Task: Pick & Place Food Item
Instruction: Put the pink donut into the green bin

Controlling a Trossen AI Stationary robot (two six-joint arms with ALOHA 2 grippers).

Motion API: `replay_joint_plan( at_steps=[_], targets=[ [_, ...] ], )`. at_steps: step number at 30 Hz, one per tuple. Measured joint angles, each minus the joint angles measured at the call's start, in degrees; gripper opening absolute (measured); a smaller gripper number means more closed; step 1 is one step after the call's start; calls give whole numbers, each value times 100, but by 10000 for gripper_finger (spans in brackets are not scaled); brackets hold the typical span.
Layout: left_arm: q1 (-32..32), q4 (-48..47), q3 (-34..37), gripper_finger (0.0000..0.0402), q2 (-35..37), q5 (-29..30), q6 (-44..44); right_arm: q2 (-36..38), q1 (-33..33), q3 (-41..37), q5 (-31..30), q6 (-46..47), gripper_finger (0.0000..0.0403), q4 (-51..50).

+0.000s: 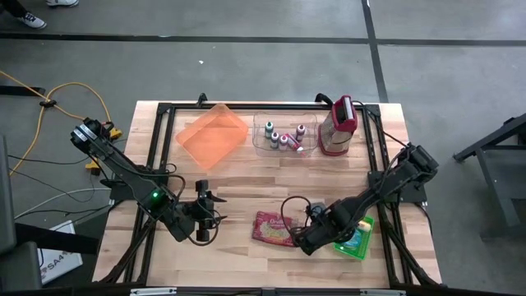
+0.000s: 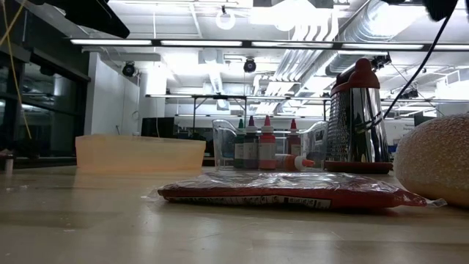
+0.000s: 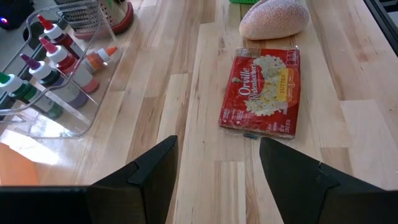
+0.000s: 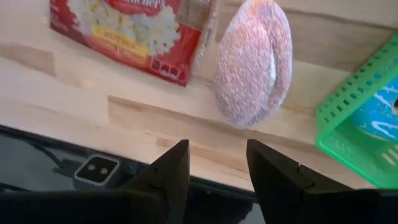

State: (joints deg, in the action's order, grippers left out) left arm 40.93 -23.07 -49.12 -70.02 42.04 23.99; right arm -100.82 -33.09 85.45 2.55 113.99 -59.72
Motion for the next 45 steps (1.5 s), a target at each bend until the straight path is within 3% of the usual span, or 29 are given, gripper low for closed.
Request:
replay_joint_plan(
  at_steps=[6, 18, 26, 45],
  targets=[
    [2, 0, 0, 218, 0, 0, 0, -61, 12, 0, -139, 60, 169, 20],
    [2, 0, 0, 218, 0, 0, 0, -449, 80, -2, 95, 153, 270, 214],
    [2, 24, -2, 218, 0, -2, 0, -555, 129, -2, 338, 153, 316, -25],
    [1, 46, -2, 218, 0, 0, 0, -553, 121, -681, 357, 151, 361, 463]
  ],
)
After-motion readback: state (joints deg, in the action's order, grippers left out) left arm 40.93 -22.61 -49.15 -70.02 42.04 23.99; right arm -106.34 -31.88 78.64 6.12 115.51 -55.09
